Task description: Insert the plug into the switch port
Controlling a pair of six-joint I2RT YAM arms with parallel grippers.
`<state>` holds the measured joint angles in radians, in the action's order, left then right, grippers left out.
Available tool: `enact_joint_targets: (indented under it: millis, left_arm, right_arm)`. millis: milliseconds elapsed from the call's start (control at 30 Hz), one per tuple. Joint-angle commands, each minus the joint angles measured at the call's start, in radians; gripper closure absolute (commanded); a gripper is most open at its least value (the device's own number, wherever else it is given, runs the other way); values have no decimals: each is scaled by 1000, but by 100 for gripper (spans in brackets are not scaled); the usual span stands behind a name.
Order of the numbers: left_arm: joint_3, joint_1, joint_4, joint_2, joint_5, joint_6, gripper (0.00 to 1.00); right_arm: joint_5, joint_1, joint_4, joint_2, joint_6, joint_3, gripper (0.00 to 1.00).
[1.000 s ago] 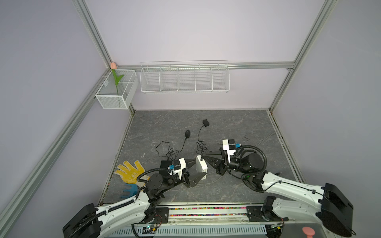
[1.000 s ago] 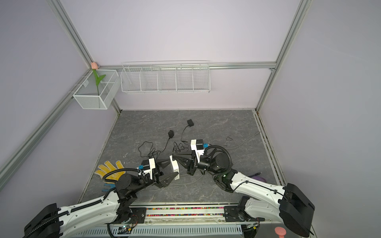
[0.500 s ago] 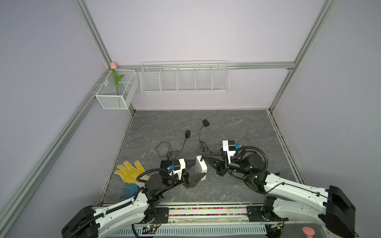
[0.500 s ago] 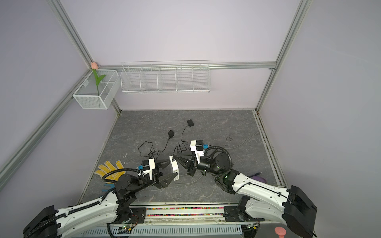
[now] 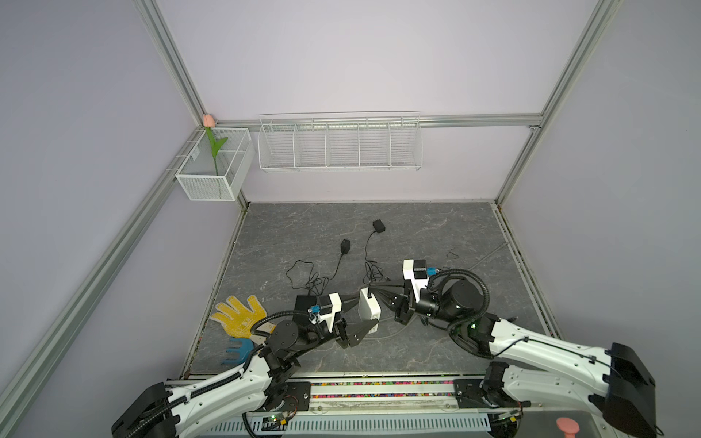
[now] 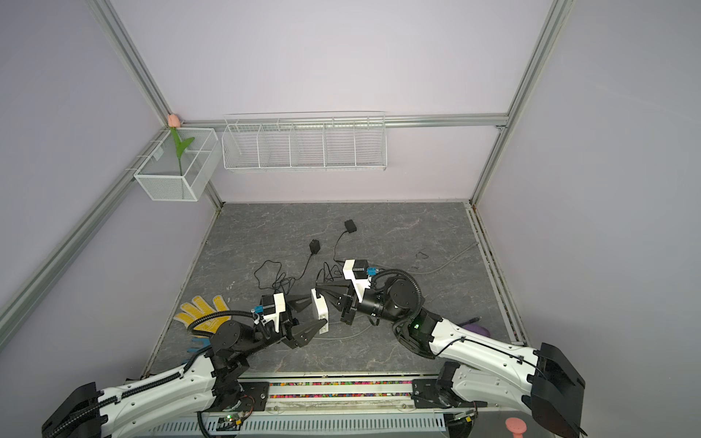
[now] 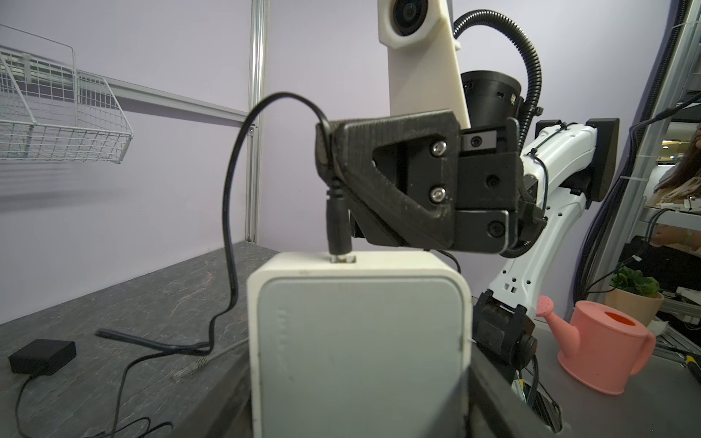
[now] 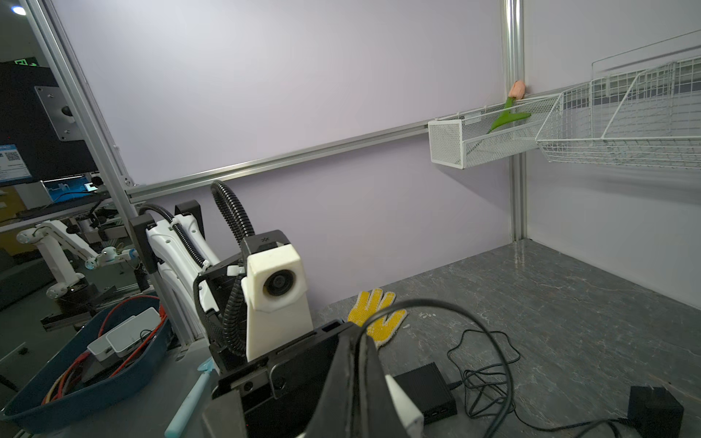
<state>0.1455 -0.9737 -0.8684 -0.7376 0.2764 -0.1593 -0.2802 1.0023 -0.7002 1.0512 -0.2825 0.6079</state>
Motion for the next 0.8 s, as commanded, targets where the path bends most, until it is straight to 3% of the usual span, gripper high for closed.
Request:
enact_joint_targets:
  millis: [0, 767]
  left_arm:
    - [25, -5, -141, 51, -29, 28, 100]
    - [28, -5, -100, 148, -68, 67, 100]
  right_arm:
    - [31, 13, 186, 6, 25, -26, 94]
    - [119, 74, 355, 29, 44, -53, 93]
